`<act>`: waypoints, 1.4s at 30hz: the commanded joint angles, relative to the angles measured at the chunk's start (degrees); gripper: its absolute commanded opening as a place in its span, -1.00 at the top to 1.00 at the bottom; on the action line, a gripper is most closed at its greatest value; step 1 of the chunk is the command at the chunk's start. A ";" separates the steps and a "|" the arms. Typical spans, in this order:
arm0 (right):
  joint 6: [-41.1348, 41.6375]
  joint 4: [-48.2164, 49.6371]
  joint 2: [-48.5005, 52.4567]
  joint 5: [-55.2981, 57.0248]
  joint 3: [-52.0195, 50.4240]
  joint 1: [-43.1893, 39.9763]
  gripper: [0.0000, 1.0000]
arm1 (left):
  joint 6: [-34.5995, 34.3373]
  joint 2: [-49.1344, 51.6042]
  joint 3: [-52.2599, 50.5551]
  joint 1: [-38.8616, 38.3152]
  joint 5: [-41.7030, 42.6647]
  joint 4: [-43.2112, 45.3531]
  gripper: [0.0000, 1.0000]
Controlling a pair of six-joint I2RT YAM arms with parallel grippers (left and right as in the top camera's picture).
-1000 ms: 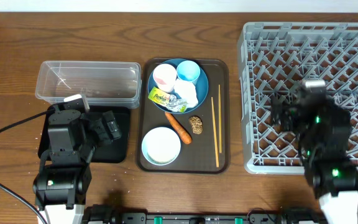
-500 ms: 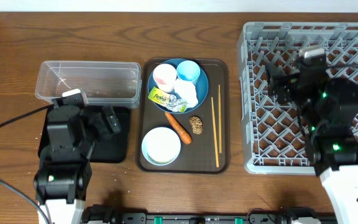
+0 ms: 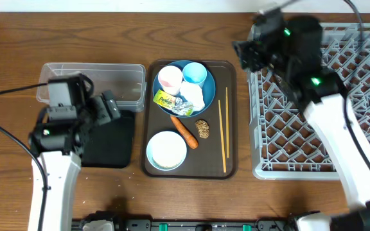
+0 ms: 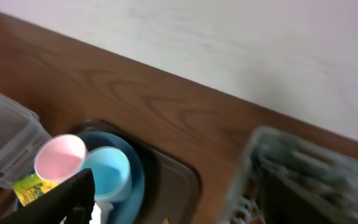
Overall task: Sort waste into correct bins and load items into the dishwasher rack
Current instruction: 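Lower the right gripper onto the blue cup and close on it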
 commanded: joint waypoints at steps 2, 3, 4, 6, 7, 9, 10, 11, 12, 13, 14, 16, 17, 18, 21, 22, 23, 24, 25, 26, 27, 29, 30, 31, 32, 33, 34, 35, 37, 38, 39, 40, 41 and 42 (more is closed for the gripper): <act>-0.63 -3.23 7.39 0.07 8.26 4.02 -0.50 | -2.08 1.68 2.47 3.69 -0.37 -0.39 -0.96; -0.66 -3.82 8.74 0.09 9.46 4.87 -0.48 | -2.08 1.79 2.45 4.22 -0.37 -0.83 -0.96; -0.66 -4.00 10.27 0.07 10.54 5.84 -0.47 | -2.08 1.81 2.45 4.52 -0.37 -1.11 -0.96; -0.63 -3.80 12.74 0.09 11.69 7.50 -0.43 | -2.05 1.86 2.45 4.90 -0.44 -1.40 -0.96; -0.61 -3.39 13.88 0.11 11.85 8.35 -0.38 | -2.08 1.86 2.45 5.03 -0.44 -1.42 -0.96; -0.61 -2.95 15.65 0.11 11.85 9.60 -0.36 | -2.05 1.86 2.45 5.09 -0.44 -1.42 -0.95; -0.61 -2.99 16.57 0.22 11.85 10.25 -0.36 | -2.05 1.86 2.45 5.09 -0.46 -1.44 -0.96; -0.63 -3.13 17.35 0.42 11.85 10.80 -0.36 | -2.05 1.86 2.45 5.09 -0.46 -1.42 -0.96; -0.61 -3.30 17.92 1.03 11.85 11.21 -0.36 | -2.05 1.86 2.45 5.09 -0.46 -1.44 -0.95; -0.61 -3.52 18.32 1.92 11.85 11.56 -0.36 | -2.05 1.86 2.45 5.09 -0.44 -1.44 -0.96; -0.61 -3.72 18.73 3.13 11.85 11.89 -0.36 | -2.05 1.86 2.45 5.09 -0.44 -1.46 -0.96; -0.63 -3.96 18.93 4.87 11.85 12.26 -0.36 | -2.05 1.86 2.45 5.09 -0.46 -1.46 -0.96; -0.63 -3.98 18.93 5.29 11.85 12.35 -0.36 | -2.05 1.86 2.45 5.09 -0.44 -1.46 -0.95; -0.63 -3.96 18.93 5.51 11.85 12.35 -0.36 | -2.05 1.86 2.45 5.09 -0.44 -1.44 -0.95; -0.63 -4.13 18.93 6.23 11.85 12.35 -0.33 | -2.05 1.86 2.45 5.09 -0.46 -1.44 -0.96; -0.63 -4.31 18.93 6.40 11.85 12.35 -0.33 | -2.05 1.86 2.45 5.09 -0.46 -1.44 -0.96; -0.63 -4.35 18.93 6.64 11.85 12.35 -0.31 | -2.05 1.86 2.45 5.09 -0.46 -1.44 -0.95; -0.63 -4.42 18.93 6.86 11.85 12.35 -0.31 | -2.05 1.86 2.45 5.09 -0.44 -1.44 -0.96; -0.61 -4.46 18.93 7.21 11.85 12.35 -0.31 | -2.05 1.86 2.45 5.09 -0.44 -1.46 -0.96; -0.63 -4.55 18.93 7.54 11.85 12.35 -0.31 | -2.08 1.86 2.45 5.09 -0.44 -1.46 -0.96; -0.63 -4.68 18.93 7.67 11.85 12.35 -0.30 | -2.08 1.86 2.45 5.09 -0.44 -1.46 -0.96; -0.61 -4.92 18.99 7.67 11.76 12.35 -0.26 | -2.08 1.86 2.45 5.09 -0.44 -1.46 -0.96; -0.61 -5.01 19.17 7.67 11.74 12.35 -0.22 | -2.08 1.88 2.45 5.09 -0.44 -1.46 -0.96; -0.61 -5.20 19.50 7.67 11.72 12.35 -0.19 | -2.08 1.88 2.45 5.09 -0.44 -1.46 -0.96; -0.59 -5.44 19.87 7.67 11.72 12.35 -0.16 | -2.08 1.88 2.45 5.09 -0.44 -1.46 -0.95; -0.48 -5.68 20.48 7.65 11.69 12.35 -0.11 | -2.08 1.88 2.45 5.09 -0.44 -1.46 -0.95; 0.07 -5.92 21.07 7.74 11.69 12.35 -0.09 | -2.08 1.88 2.45 5.09 -0.44 -1.46 -0.96; 0.83 -6.10 21.88 7.76 11.69 12.35 -0.04 | -2.08 1.88 2.45 5.09 -0.44 -1.44 -0.95; 2.27 -6.25 23.54 7.74 11.69 12.37 0.08 | -2.08 1.88 2.45 5.09 -0.44 -1.44 -0.95; 2.95 -6.27 24.33 7.74 11.69 12.39 0.14 | -2.08 1.88 2.45 5.09 -0.44 -1.46 -0.96; 3.65 -6.32 25.20 7.74 11.69 12.46 0.18 | -2.08 1.88 2.45 5.09 -0.44 -1.46 -0.95; 4.22 -6.32 26.12 7.74 11.69 12.50 0.23 | -2.08 1.88 2.45 5.09 -0.44 -1.46 -0.95; 4.61 -6.34 26.64 7.74 11.69 12.52 0.25 | -2.08 1.88 2.45 5.09 -0.44 -1.46 -0.96; 5.11 -6.27 27.69 7.74 11.69 12.52 0.29 | -2.08 1.88 2.45 5.07 -0.44 -1.49 -0.96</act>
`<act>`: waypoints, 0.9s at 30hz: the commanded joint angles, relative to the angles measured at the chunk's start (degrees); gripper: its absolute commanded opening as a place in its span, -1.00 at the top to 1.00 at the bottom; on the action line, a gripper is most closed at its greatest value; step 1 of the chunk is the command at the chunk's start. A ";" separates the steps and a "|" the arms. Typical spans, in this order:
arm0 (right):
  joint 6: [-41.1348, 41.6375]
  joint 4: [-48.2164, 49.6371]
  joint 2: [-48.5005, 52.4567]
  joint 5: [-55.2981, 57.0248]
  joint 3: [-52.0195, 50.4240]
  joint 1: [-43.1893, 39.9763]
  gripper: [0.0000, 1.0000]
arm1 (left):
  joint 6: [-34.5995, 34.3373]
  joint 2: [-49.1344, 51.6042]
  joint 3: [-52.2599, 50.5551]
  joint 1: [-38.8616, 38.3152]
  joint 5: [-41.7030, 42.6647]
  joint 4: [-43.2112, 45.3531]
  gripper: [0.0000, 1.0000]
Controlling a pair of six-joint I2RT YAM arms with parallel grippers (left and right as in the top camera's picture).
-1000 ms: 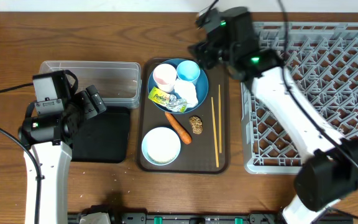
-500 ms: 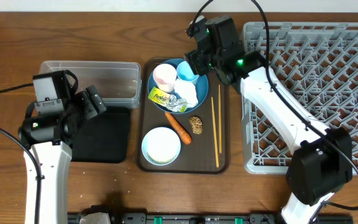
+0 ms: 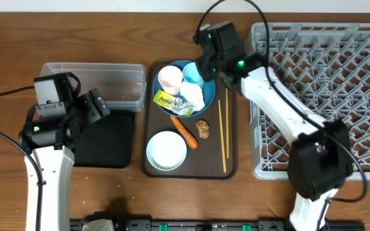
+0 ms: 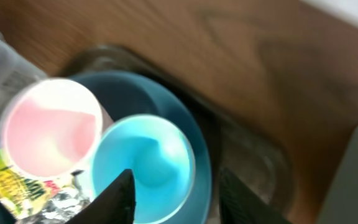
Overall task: Sort waste into correct bins and load items into the dishwasher rack
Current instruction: 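Lower the right gripper onto the blue cup and close on it, then lift the blue cup off the plate with the right gripper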
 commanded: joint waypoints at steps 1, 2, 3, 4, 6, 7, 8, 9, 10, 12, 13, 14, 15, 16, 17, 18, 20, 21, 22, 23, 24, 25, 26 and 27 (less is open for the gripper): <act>3.13 -0.20 2.99 0.28 0.79 0.50 0.31 | -0.52 0.24 1.36 0.31 -0.44 -0.28 -0.96; 3.45 -0.28 3.58 0.28 0.79 0.50 0.34 | -0.52 0.24 1.36 0.31 -0.44 -0.37 -0.95; 3.61 -0.42 4.20 0.28 0.79 0.50 0.38 | -0.52 0.28 1.36 0.31 -0.44 -0.39 -0.95; 3.69 -0.59 4.66 0.28 0.79 0.50 0.43 | -0.52 0.28 1.36 0.31 -0.44 -0.39 -0.96; 4.00 -0.98 5.31 0.31 0.79 0.50 0.49 | -0.52 0.28 1.36 0.31 -0.44 -0.37 -0.96; 4.00 -1.05 5.57 0.28 0.79 0.50 0.53 | -0.52 0.28 1.36 0.31 -0.44 -0.37 -0.95; 4.02 -1.16 5.62 0.31 0.79 0.50 0.57 | -0.52 0.28 1.36 0.31 -0.42 -0.39 -0.96; 4.00 -1.22 5.70 0.33 0.79 0.50 0.62 | -0.52 0.28 1.36 0.31 -0.44 -0.39 -0.95; 4.02 -1.18 5.70 0.33 0.79 0.50 0.67 | -0.52 0.31 1.36 0.31 -0.44 -0.37 -0.96; 4.02 -1.01 5.68 0.35 0.79 0.50 0.77 | -0.52 0.33 1.36 0.31 -0.44 -0.35 -0.96; 4.02 -0.96 5.68 0.35 0.81 0.50 0.82 | -0.52 0.33 1.36 0.31 -0.44 -0.37 -0.96; 4.02 -0.85 5.68 0.35 0.81 0.50 0.88 | -0.52 0.33 1.36 0.31 -0.44 -0.37 -0.96; 4.15 -0.74 5.68 0.33 0.81 0.48 0.92 | -0.52 0.33 1.36 0.31 -0.44 -0.39 -0.96; 4.46 -0.55 5.64 0.35 0.83 0.44 0.95 | -0.52 0.33 1.36 0.31 -0.44 -0.37 -0.96; 4.46 -0.37 5.57 0.35 0.85 0.39 0.98 | -0.52 0.33 1.36 0.31 -0.44 -0.37 -0.96; 4.44 -0.26 5.51 0.37 0.87 0.39 0.98 | -0.52 0.33 1.36 0.31 -0.44 -0.37 -0.96; 4.46 0.33 5.25 0.57 0.94 0.28 0.98 | -0.52 0.33 1.36 0.31 -0.44 -0.35 -0.96; 4.46 0.48 5.14 1.07 1.09 0.24 0.98 | -0.52 0.33 1.36 0.31 -0.44 -0.33 -0.96; 4.46 0.50 5.01 2.25 1.42 0.22 0.98 | -0.52 0.33 1.36 0.31 -0.44 -0.35 -0.96; 4.46 0.50 4.92 3.08 1.66 0.20 0.98 | -0.52 0.33 1.36 0.31 -0.44 -0.33 -0.96; 4.44 0.46 4.79 3.82 2.01 0.15 0.98 | -0.52 0.33 1.36 0.31 -0.44 -0.35 -0.96; 4.42 0.28 4.50 4.04 2.51 0.09 0.98 | -0.52 0.33 1.36 0.31 -0.44 -0.33 -0.96; 4.44 0.15 4.24 4.04 2.93 -0.04 0.98 | -0.52 0.33 1.36 0.31 -0.44 -0.33 -0.96; 4.44 -0.02 3.93 4.02 3.41 -0.17 0.98 | -0.52 0.33 1.36 0.31 -0.44 -0.31 -0.96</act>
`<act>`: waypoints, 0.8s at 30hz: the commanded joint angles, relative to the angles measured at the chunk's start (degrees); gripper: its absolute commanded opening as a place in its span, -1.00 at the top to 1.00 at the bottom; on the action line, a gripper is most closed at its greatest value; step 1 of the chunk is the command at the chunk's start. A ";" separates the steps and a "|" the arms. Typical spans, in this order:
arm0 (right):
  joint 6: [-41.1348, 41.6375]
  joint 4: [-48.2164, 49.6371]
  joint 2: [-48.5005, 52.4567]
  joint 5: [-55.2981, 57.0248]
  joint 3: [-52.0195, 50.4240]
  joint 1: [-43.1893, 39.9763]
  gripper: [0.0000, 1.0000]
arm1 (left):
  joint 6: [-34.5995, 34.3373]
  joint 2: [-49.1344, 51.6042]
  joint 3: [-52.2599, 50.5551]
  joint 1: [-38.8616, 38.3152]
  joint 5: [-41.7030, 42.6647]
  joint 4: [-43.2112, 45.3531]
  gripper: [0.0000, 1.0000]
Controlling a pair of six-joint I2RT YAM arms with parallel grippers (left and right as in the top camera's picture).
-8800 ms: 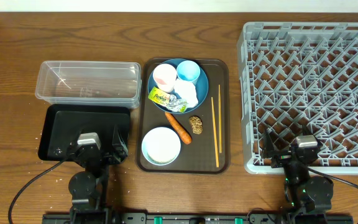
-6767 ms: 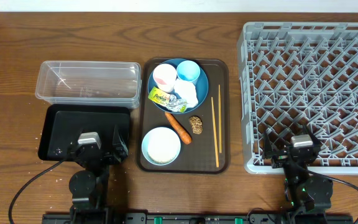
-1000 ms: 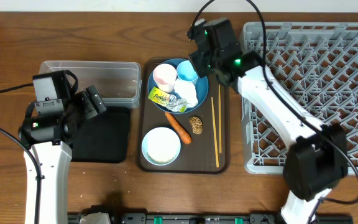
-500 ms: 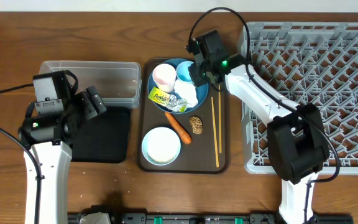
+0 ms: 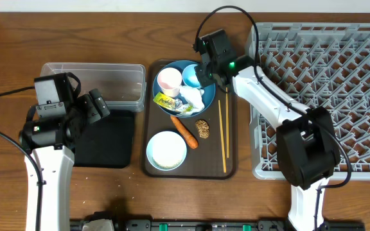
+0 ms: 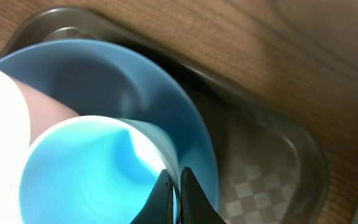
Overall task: Sort waste into correct bins and load items into the dishwasher rack
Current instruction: 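Lift the blue cup off the plate with the right gripper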
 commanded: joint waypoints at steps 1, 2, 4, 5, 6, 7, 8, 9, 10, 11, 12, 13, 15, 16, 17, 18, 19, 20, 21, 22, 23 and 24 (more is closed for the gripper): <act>0.39 -0.37 -2.21 1.81 3.26 -0.37 0.98 | -0.52 0.28 1.36 0.31 -0.44 0.09 -0.96; 0.42 -0.39 -2.56 1.81 3.56 -0.57 0.98 | -0.52 0.28 1.36 0.31 -0.44 0.17 -0.95; 0.39 -0.37 -3.91 1.79 4.07 -1.05 0.98 | -0.52 0.28 1.36 0.31 -0.44 0.24 -0.96; 0.37 -0.35 -4.79 1.81 4.15 -1.29 0.98 | -0.52 0.28 1.36 0.31 -0.44 0.24 -0.96; 0.37 -0.37 -5.51 1.81 4.15 -1.51 0.98 | -0.52 0.28 1.36 0.31 -0.44 0.28 -0.96; 0.37 -0.59 -6.38 1.81 4.15 -1.84 0.98 | -0.52 0.28 1.36 0.31 -0.44 0.46 -0.96; 0.37 -0.87 -7.15 1.81 4.15 -2.12 0.98 | -0.52 0.28 1.36 0.31 -0.44 0.59 -0.96; 0.37 -1.25 -7.98 1.77 4.15 -2.47 0.98 | -0.52 0.28 1.36 0.31 -0.42 0.76 -0.96; 0.37 -1.68 -8.76 1.77 4.15 -2.82 0.98 | -0.52 0.28 1.36 0.28 -0.42 1.03 -0.96; 0.37 -2.16 -9.40 1.75 4.15 -3.08 0.98 | -0.55 0.28 1.36 0.28 -0.39 1.27 -0.96; 0.37 -2.84 -10.05 1.49 4.15 -3.39 0.98 | -0.55 0.28 1.36 0.28 -0.28 1.55 -0.96; 0.37 -3.85 -10.80 0.42 4.15 -3.74 0.98 | -0.55 0.28 1.36 0.28 -0.02 2.03 -0.96; 0.07 -5.90 -12.02 -4.46 4.15 -4.52 0.98 | -0.55 0.28 1.36 0.22 0.04 3.13 -0.96; -0.83 -6.97 -12.61 -8.26 4.15 -4.98 0.98 | -0.55 0.28 1.36 0.13 0.52 3.91 -0.95; -1.51 -7.76 -13.00 -12.04 4.15 -5.44 0.98 | -0.55 0.28 1.36 0.13 1.95 4.70 -0.96; -2.38 -8.44 -13.40 -16.44 4.15 -5.92 0.98 | -0.55 0.28 1.36 0.13 4.11 5.60 -0.96; -3.43 -8.98 -13.68 -21.88 4.15 -6.56 0.98 | -0.55 0.33 1.36 0.13 7.13 6.82 -0.96; -4.13 -9.22 -13.84 -26.47 4.15 -7.15 0.98 | -0.55 0.35 1.36 0.13 9.73 7.96 -0.95; -4.85 -9.38 -13.94 -31.76 4.15 -7.89 0.98 | -0.55 0.46 1.36 0.13 12.17 9.27 -0.96; -5.09 -9.38 -13.97 -36.41 4.15 -8.72 0.98 | -0.55 0.52 1.36 0.13 14.01 10.32 -0.96; -5.25 -9.38 -13.97 -39.78 4.15 -9.49 0.98 | -0.55 0.72 1.36 0.13 15.50 11.21 -0.96; -5.22 -9.38 -13.97 -42.56 4.15 -10.45 0.98 | -0.55 0.94 1.36 0.13 17.25 12.13 -0.95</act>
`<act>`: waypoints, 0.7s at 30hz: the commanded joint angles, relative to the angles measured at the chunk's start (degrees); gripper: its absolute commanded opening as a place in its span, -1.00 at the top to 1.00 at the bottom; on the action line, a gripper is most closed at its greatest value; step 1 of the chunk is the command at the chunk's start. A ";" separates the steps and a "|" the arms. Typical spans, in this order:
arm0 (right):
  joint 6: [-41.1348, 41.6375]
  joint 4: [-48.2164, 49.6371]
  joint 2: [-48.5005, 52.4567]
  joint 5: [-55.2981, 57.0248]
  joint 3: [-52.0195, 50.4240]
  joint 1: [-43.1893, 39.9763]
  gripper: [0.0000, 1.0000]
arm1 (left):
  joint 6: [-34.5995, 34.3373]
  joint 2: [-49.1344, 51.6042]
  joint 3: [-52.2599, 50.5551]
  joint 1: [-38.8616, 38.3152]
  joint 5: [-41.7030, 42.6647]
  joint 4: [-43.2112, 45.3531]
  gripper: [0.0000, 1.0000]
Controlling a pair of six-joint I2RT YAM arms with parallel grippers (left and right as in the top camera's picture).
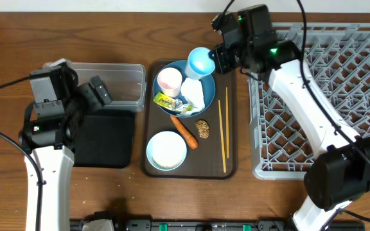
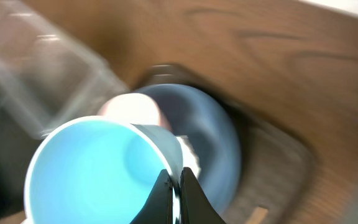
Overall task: Sort waste into correct bins and load items into the dishwasher rack
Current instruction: 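Lift the blue cup off the plate with the right gripper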
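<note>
My right gripper (image 1: 218, 61) is shut on the rim of the light blue cup (image 1: 200, 61), holding it lifted above the back edge of the brown tray (image 1: 231, 165). In the right wrist view the blue cup (image 2: 98, 171) fills the lower left, its wall pinched between my fingertips (image 2: 174, 193). Below it sit the pink cup (image 1: 169, 79) and the blue plate (image 1: 207, 85). The plate also holds a yellow wrapper (image 1: 165, 99) and crumpled foil (image 1: 186, 106). On the tray lie a carrot (image 1: 185, 131), a brown lump (image 1: 202, 128), chopsticks (image 1: 223, 128) and a white bowl (image 1: 166, 149). My left gripper (image 1: 101, 91) hovers at the bins.
A clear plastic bin (image 1: 117, 83) stands left of the tray, with a black bin (image 1: 108, 138) in front of it. The grey dishwasher rack (image 1: 326, 102) takes up the right side of the table.
My right gripper has risen with the blue cup, which was standing on the blue plate and now hangs above the tray's back edge. The left arm shifted slightly.
My right gripper was over the rack's back left corner, away from the tray. Then it hovered open over the blue cup on the plate. Then its fingers were shut on the cup's rim. Now the cup is lifted off the plate.
</note>
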 commanded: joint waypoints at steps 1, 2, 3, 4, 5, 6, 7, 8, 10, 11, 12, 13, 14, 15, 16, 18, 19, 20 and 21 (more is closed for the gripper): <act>-2.14 0.00 -1.16 -18.80 0.92 -3.65 0.98 | -0.55 1.09 1.27 0.13 8.94 1.73 -0.96; -2.03 -0.07 -1.16 -19.71 0.92 -4.59 0.98 | -0.55 1.38 1.27 0.13 9.97 1.92 -0.96; -1.57 -0.11 -1.16 -20.11 0.92 -5.29 0.98 | -0.55 1.60 1.27 0.13 10.34 1.88 -0.96; -1.46 -0.20 -1.16 -20.33 0.92 -5.86 0.98 | -0.55 1.84 1.27 0.13 10.45 1.73 -0.96; -1.46 -0.35 -1.16 -20.59 0.92 -6.34 0.98 | -0.55 2.05 1.27 0.13 10.49 1.49 -0.96; -1.49 -0.50 -1.16 -20.52 0.92 -6.58 0.98 | -0.52 2.23 1.27 0.13 10.69 1.33 -0.96; -1.51 -0.70 -1.16 -20.46 0.92 -6.62 0.98 | -0.52 2.36 1.27 0.13 11.13 1.33 -0.95; -1.53 -0.83 -1.16 -20.22 0.92 -6.60 0.98 | -0.52 2.47 1.27 0.07 11.47 1.36 -0.96; -1.51 -1.09 -1.16 -18.21 0.92 -6.23 0.98 | -0.52 2.56 1.27 -0.39 11.54 1.49 -0.96; -1.51 -1.42 -1.16 -16.50 0.92 -5.92 0.98 | -0.52 2.56 1.27 -0.61 11.52 1.60 -0.96; -1.51 -1.99 -1.16 -13.84 0.92 -5.38 0.98 | -0.50 2.56 1.27 -1.03 11.52 1.88 -0.96; -1.51 -2.60 -1.16 -10.69 0.92 -4.83 0.98 | -0.50 2.56 1.27 -1.44 11.52 2.21 -0.96; -1.49 -3.23 -1.16 -7.23 0.90 -4.15 0.97 | -0.46 2.56 1.27 -1.86 11.50 2.56 -0.96; -1.49 -3.82 -1.14 -3.85 0.90 -3.34 0.98 | -0.11 2.56 1.27 -2.27 11.47 2.89 -0.96; -1.49 -4.39 -1.03 -0.26 0.90 -2.29 0.98 | 0.52 2.56 1.27 -2.82 11.43 3.15 -0.96; -1.49 -5.01 -0.87 4.92 0.90 -0.20 0.98 | 1.25 2.58 1.27 -3.67 10.91 3.48 -0.96; -1.46 -5.14 -0.66 8.04 0.90 1.16 0.98 | 1.22 2.60 1.27 -4.13 9.90 3.50 -0.96; -1.46 -5.11 -0.48 10.14 0.90 2.10 0.98 | 1.25 2.62 1.27 -4.57 9.14 3.48 -0.96; -1.46 -5.03 -0.37 12.33 0.90 3.13 0.98 | 1.25 2.67 1.27 -5.01 8.33 3.45 -0.96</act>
